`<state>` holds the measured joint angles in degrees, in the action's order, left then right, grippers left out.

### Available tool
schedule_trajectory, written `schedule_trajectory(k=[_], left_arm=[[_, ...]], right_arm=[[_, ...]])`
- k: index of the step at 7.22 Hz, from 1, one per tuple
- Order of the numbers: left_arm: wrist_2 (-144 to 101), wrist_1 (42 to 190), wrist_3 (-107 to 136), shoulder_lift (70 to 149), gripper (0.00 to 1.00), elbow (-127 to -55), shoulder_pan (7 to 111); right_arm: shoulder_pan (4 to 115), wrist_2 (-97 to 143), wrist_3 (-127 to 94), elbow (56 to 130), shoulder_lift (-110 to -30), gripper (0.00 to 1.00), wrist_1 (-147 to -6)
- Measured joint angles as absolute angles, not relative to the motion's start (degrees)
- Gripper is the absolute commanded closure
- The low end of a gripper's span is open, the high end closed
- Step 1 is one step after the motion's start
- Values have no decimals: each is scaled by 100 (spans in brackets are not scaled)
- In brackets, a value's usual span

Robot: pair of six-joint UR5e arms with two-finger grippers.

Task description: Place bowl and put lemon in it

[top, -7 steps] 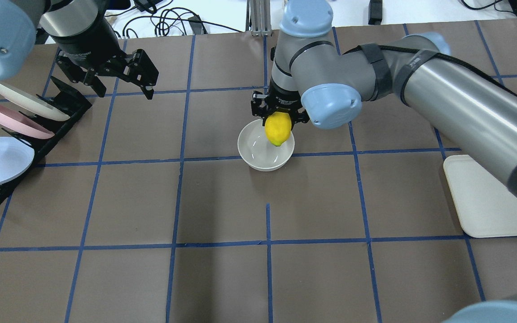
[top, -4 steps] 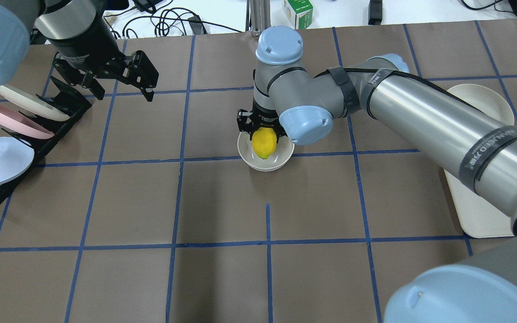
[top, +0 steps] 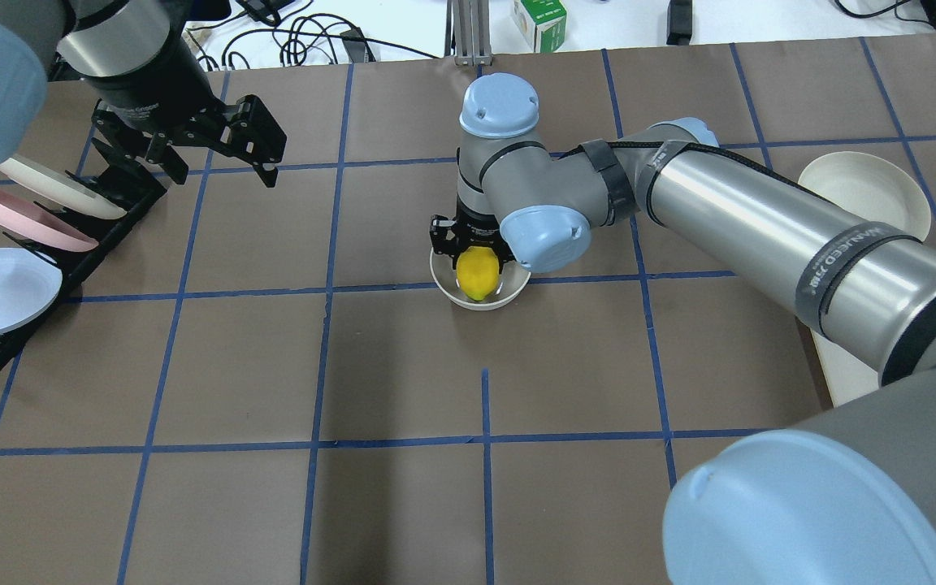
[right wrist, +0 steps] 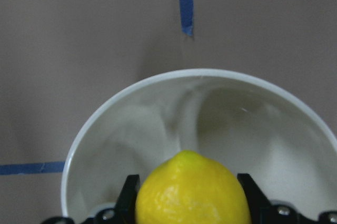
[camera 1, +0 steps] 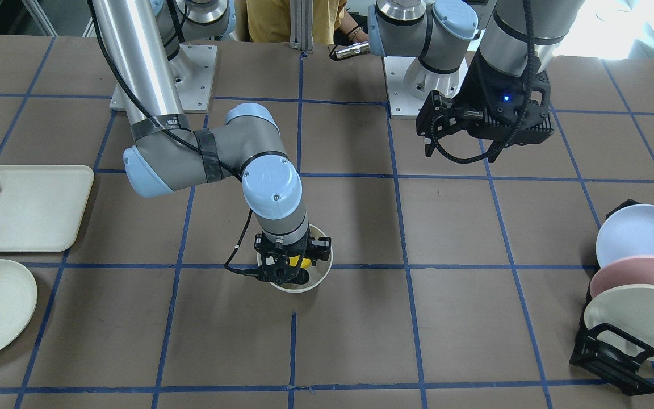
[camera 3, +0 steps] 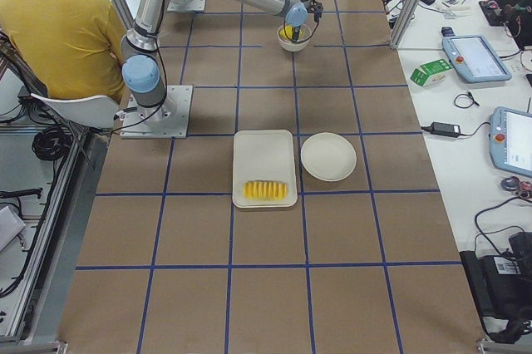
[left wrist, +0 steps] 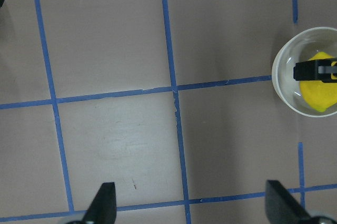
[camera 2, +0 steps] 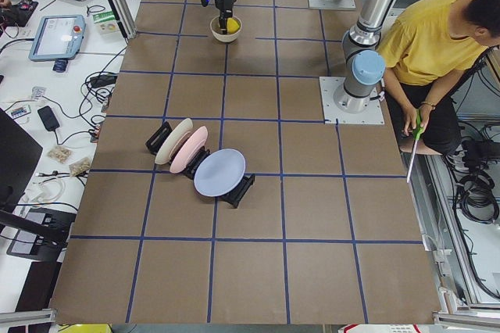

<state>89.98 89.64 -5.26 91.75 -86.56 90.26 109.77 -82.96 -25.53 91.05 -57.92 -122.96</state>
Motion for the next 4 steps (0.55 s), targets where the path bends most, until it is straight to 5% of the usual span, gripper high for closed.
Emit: schedule_trajectory(k=[1,3,4], left_arm=[[8997,8960,-532,9172,0,-8664,9026],[8986,8956,-530,9168,0,-8668,9026],[8979,8954,-528,9165,0,-8667,9026]], right_arm=[[10977,-8301,-2556,9109,-5726,26,-12314],[10977,-8351,-2546,9116,-5713,0,-12306],[10973,-8394,-2548,9120,-5767,0,-12272]])
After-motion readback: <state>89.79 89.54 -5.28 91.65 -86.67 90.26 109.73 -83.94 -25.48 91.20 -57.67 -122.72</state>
